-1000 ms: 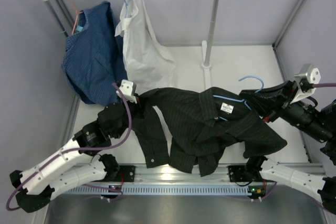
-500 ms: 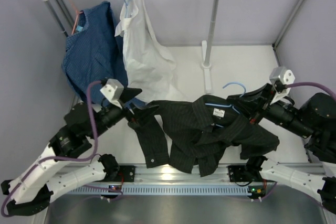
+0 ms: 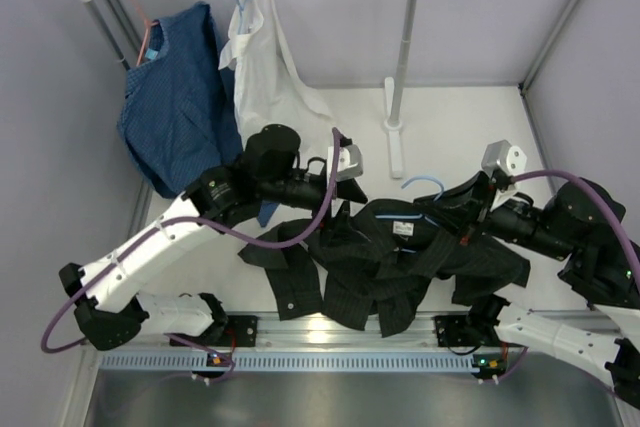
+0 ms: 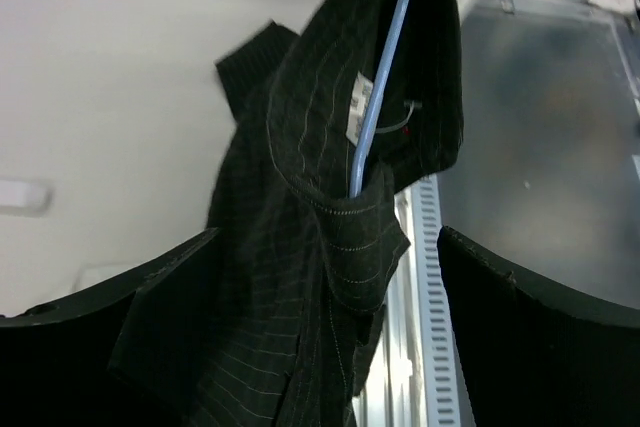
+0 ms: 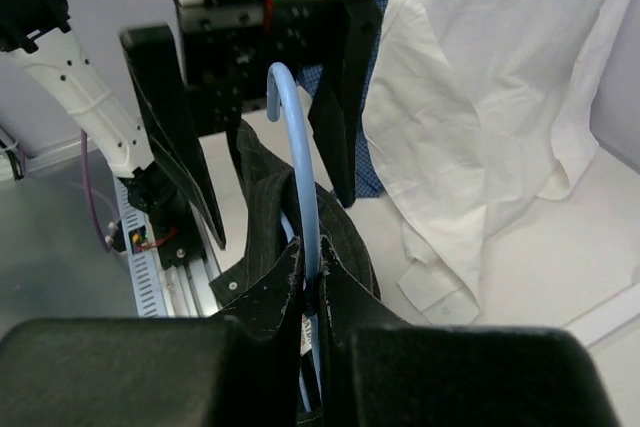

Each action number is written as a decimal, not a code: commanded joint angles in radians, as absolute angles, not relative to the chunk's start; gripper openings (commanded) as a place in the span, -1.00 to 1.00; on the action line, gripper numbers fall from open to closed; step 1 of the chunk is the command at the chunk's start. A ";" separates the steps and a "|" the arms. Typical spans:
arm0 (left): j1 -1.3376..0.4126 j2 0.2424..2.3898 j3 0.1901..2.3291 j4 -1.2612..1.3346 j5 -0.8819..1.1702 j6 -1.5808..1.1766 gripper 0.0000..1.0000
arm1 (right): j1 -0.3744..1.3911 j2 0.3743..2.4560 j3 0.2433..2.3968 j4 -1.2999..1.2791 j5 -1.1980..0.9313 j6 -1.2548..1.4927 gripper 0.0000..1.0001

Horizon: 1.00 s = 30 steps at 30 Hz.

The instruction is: Place the shirt on the hanger

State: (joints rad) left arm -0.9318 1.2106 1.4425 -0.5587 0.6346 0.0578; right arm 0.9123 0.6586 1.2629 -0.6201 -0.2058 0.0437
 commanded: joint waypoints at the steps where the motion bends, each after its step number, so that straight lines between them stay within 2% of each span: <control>1: -0.931 1.160 1.456 -0.601 0.814 0.129 0.79 | 0.923 0.643 1.255 -0.511 -0.258 0.023 -1.00; 3: -0.931 1.158 1.448 -0.600 0.827 0.129 0.74 | 0.923 0.643 1.250 -0.509 -0.271 0.018 -1.00; 8: -0.931 1.186 1.439 -0.597 0.868 0.129 0.30 | 0.925 0.626 1.206 -0.450 -0.308 0.026 -1.00; 13: -0.931 1.219 1.420 -0.571 0.900 0.120 0.22 | 0.925 0.614 1.177 -0.387 -0.331 0.035 -1.00; 17: -0.931 1.235 1.414 -0.560 0.913 0.120 -0.13 | 0.923 0.604 1.170 -0.350 -0.337 0.044 -1.00; 18: -0.931 1.232 1.410 -0.545 0.919 0.112 -0.30 | 0.923 0.600 1.167 -0.338 -0.339 0.044 -1.00; 24: -0.931 1.190 1.368 -0.473 0.894 0.078 -0.61 | 0.923 0.601 1.154 -0.333 -0.324 0.041 -1.00; 27: -0.931 1.172 1.350 -0.462 0.855 0.077 -0.65 | 0.923 0.595 1.140 -0.333 -0.305 0.037 -1.00; 30: -0.931 1.151 1.333 -0.439 0.816 0.064 -0.93 | 0.923 0.591 1.131 -0.325 -0.305 0.035 -1.00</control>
State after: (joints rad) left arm -0.9291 1.1999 1.3441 -0.5312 0.8173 0.0689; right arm 0.9127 0.6041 1.1316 -0.4267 -0.3195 0.0376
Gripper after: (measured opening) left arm 0.153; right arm 0.020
